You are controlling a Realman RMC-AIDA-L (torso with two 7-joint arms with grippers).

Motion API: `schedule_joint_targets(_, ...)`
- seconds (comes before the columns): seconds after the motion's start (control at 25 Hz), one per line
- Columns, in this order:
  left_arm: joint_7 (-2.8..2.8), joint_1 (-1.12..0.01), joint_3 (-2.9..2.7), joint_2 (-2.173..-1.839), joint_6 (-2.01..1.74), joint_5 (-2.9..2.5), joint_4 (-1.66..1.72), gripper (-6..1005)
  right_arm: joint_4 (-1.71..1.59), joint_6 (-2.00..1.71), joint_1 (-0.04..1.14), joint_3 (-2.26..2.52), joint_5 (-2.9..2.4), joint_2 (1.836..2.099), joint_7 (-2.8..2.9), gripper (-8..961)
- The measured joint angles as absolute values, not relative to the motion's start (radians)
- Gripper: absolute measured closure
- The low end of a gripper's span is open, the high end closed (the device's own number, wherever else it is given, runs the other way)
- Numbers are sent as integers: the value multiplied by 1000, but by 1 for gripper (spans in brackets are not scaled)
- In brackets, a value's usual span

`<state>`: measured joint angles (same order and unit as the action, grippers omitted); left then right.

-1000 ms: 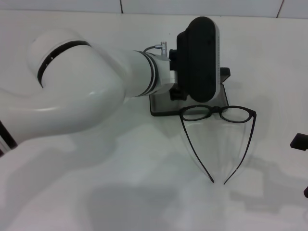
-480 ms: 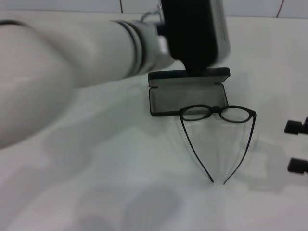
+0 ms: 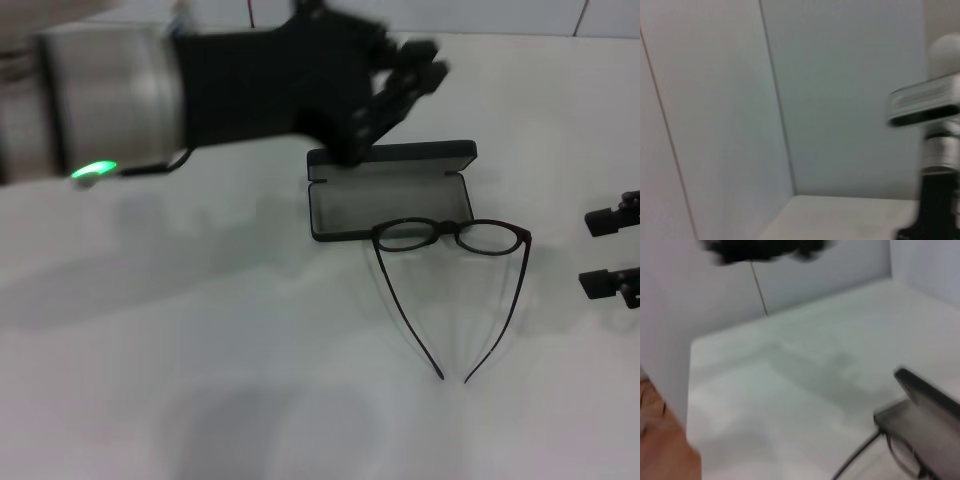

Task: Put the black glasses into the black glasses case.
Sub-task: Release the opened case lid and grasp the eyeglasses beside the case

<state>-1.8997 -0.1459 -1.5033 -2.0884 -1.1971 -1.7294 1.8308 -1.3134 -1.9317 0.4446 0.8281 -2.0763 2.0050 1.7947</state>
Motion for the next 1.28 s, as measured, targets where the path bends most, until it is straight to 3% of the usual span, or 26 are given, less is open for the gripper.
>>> schedule_joint_targets(0.04, -1877, -129, -1468, -2089, -1251, -1686, 1803, 669, -1321, -1931, 473, 855, -2102, 1996, 1847, 199)
schedule_joint_targets(0.16, -1799, -105, -1393, -2091, -1380, -1580, 1697, 889, -1330, -1929, 582, 962, -2213, 1972, 1979, 200)
schedule_joint_targets(0.2, -1767, -100, -1373, -2091, -1420, -1541, 1648, 899, -1325, -1928, 618, 992, -2254, 1969, 2009, 200)
schedule_joint_targets(0.36, -1653, -119, -1301, -2088, -1574, -1422, 1437, 937, -1265, -1913, 748, 1022, -2402, 1992, 2046, 200)
schedule_joint_targets(0.52, -1567, -158, -1227, -2085, -1734, -1404, 1267, 937, -1201, -1864, 853, 1053, -2495, 2014, 2048, 200)
schedule_joint_targets(0.84, -1452, -214, -1115, -2075, -1868, -1407, 1000, 937, -1091, -1736, 941, 1171, -2508, 2015, 2061, 201)
schedule_joint_targets(1.28, -1384, -198, -1115, -2071, -1871, -1410, 919, 938, -954, -1485, 959, 1395, -2516, 2025, 2062, 213)
